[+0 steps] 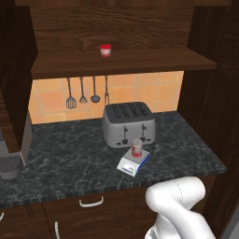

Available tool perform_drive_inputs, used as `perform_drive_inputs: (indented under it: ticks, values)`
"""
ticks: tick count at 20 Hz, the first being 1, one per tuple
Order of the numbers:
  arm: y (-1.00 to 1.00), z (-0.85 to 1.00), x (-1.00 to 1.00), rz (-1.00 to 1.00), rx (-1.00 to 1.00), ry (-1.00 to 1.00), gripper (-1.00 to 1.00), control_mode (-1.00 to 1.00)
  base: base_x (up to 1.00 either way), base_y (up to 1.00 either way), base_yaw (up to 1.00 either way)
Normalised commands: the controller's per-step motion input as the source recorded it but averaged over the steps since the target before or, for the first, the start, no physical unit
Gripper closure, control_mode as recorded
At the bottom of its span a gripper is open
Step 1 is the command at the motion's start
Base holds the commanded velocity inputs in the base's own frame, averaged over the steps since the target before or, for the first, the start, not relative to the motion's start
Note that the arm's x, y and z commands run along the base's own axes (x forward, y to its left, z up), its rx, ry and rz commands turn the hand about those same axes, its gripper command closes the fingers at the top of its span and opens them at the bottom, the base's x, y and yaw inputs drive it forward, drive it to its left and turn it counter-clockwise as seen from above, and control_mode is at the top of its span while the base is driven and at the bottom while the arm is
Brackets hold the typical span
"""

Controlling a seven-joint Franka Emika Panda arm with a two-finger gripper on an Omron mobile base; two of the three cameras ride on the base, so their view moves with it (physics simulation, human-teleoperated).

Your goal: Pick the canned food and place it on the digital scale for weighing, and close the cabinet.

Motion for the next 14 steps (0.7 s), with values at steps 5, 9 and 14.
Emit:
perform_drive_inputs:
  ticks: [5,9,14]
  values:
    - [0.17,0.06,0.29,0.04,0.00,-0.11,-1.00,-1.00,0.00,0.00,0.00]
    - [-0.46,0.04,-0.16,0.08,0.01,-0.06,-1.00,-1.00,0.00,0.00,0.00]
    - [-0.52,-0.02,0.37,0.06,0.02,0.00,-1.00,-1.00,0.00,0.00,0.00]
